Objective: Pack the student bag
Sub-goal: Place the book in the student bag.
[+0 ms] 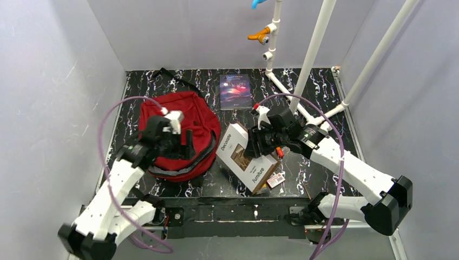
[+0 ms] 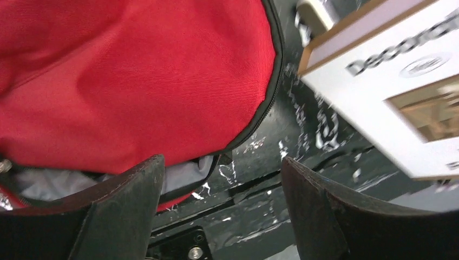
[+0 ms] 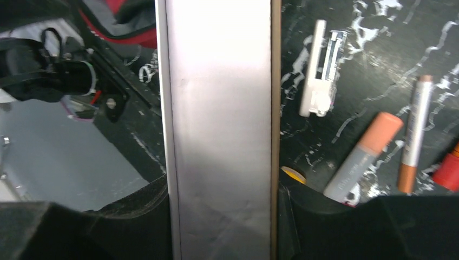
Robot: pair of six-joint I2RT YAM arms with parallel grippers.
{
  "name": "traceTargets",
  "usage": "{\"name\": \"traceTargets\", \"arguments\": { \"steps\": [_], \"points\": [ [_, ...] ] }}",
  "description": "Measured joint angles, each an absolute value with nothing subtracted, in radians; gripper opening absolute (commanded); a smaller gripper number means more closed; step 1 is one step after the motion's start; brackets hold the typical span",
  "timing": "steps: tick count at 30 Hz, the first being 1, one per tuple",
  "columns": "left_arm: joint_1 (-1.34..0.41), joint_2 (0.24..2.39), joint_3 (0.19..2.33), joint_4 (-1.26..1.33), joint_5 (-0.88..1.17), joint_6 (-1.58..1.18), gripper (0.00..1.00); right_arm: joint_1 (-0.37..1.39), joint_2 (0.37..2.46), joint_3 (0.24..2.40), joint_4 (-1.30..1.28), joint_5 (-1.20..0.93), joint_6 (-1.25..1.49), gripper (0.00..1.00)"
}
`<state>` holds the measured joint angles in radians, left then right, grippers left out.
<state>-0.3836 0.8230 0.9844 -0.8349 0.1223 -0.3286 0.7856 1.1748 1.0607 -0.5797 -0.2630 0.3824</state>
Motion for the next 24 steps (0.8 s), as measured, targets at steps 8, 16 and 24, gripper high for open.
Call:
{"name": "traceTargets", "arguments": {
  "steps": [8, 16, 24],
  "points": [
    [-0.593, 1.085, 0.934, -0.715, 0.013, -0.152, 0.61, 0.786, 1.158, 1.057, -0.641, -0.193, 0.356, 0.01],
    [-0.609, 1.369, 1.106, -0.752, -0.354, -0.098, 0.00, 0.786, 1.158, 1.031, -0.620, -0.274, 0.388, 0.01],
    [-0.604, 0.939, 1.079, -0.567, -0.240, -0.021, 0.00, 0.786, 1.167, 0.852, -0.233, -0.514, 0.728, 0.01]
  ]
}}
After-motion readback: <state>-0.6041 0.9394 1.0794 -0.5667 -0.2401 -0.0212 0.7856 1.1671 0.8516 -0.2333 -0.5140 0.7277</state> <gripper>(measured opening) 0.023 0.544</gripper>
